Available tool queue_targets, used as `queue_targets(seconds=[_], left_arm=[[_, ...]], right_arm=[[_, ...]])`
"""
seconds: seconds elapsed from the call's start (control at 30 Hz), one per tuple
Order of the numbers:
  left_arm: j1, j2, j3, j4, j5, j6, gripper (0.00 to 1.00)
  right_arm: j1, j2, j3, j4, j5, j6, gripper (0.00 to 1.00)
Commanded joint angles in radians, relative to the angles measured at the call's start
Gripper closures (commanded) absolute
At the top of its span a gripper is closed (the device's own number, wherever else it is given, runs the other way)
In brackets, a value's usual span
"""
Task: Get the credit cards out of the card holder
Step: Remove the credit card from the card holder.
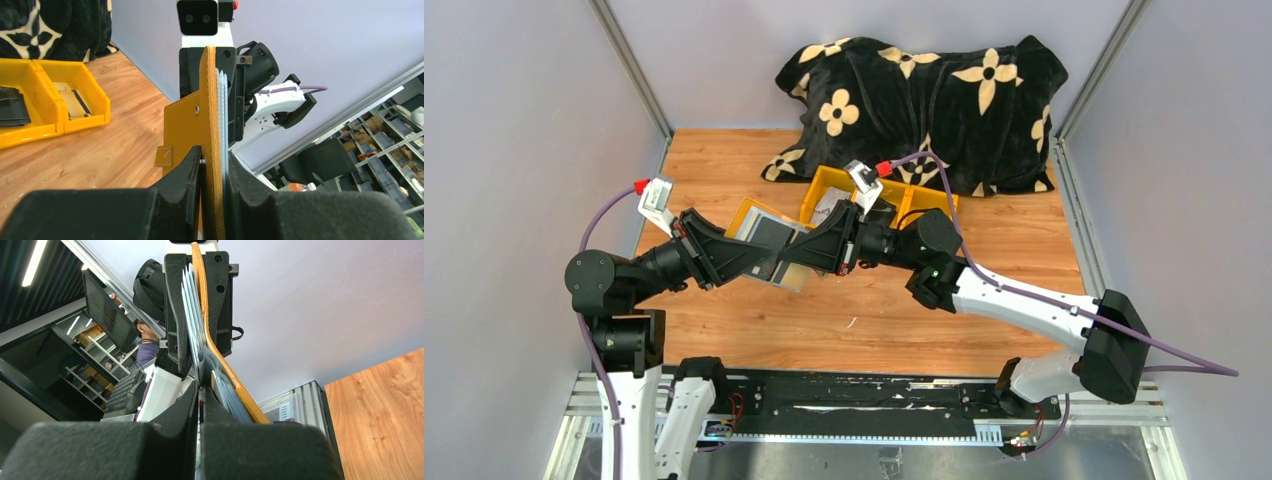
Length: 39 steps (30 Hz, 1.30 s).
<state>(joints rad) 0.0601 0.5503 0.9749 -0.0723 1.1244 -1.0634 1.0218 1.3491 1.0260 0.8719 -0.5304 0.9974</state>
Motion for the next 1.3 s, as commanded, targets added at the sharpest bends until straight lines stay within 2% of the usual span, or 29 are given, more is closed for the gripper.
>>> queue_targets(seconds=[0.0, 0.5, 0.57, 0.63, 0.7, 0.77, 0.8, 0.93, 1.23, 1.27], left_arm=[[-0.008, -0.01, 0.019, 0.104, 0.028, -0.053, 0.8], [-0.008, -0.005, 0.024, 0.109, 0.003, -0.057, 0.8], [-0.008, -0.006, 0.023, 0.107, 0.004, -0.055, 0.84], [-0.007, -0.008, 0.024, 0.1, -0.002, -0.047, 0.94], [-0.008, -0.01, 0.035, 0.039, -0.015, -0.011, 1.0], [-0.008, -0.009, 0.042, 0.012, -0.023, 0.015, 1.0], [-0.008, -0.01, 0.043, 0.012, -0.022, 0.017, 1.0], [-0.008, -0.01, 0.042, 0.004, -0.022, 0.032, 1.0], [-0.008, -0.012, 0.045, -0.062, -0.028, 0.098, 1.0], [-0.008, -0.012, 0.047, -0.069, -0.028, 0.106, 0.99]], right_arm=[[-0.008, -0.008, -0.052, 0.031, 0.047, 0.008, 1.0], [-0.008, -0.031, -0.098, 0.073, 0.059, 0.022, 1.0], [-0.008, -0.027, -0.092, 0.084, 0.051, 0.026, 1.0], [-0.008, -0.019, -0.081, 0.102, 0.044, 0.04, 0.83], [-0.008, -0.003, -0.071, 0.135, 0.036, 0.062, 0.68], [-0.008, 0.016, -0.059, 0.17, 0.028, 0.087, 0.58], [-0.008, 0.025, -0.054, 0.183, 0.025, 0.1, 0.56], [-0.008, 0.053, -0.03, 0.204, 0.014, 0.121, 0.56], [-0.008, 0.067, -0.014, 0.251, -0.003, 0.139, 0.71], [-0.009, 0.066, -0.017, 0.254, -0.004, 0.139, 0.75]])
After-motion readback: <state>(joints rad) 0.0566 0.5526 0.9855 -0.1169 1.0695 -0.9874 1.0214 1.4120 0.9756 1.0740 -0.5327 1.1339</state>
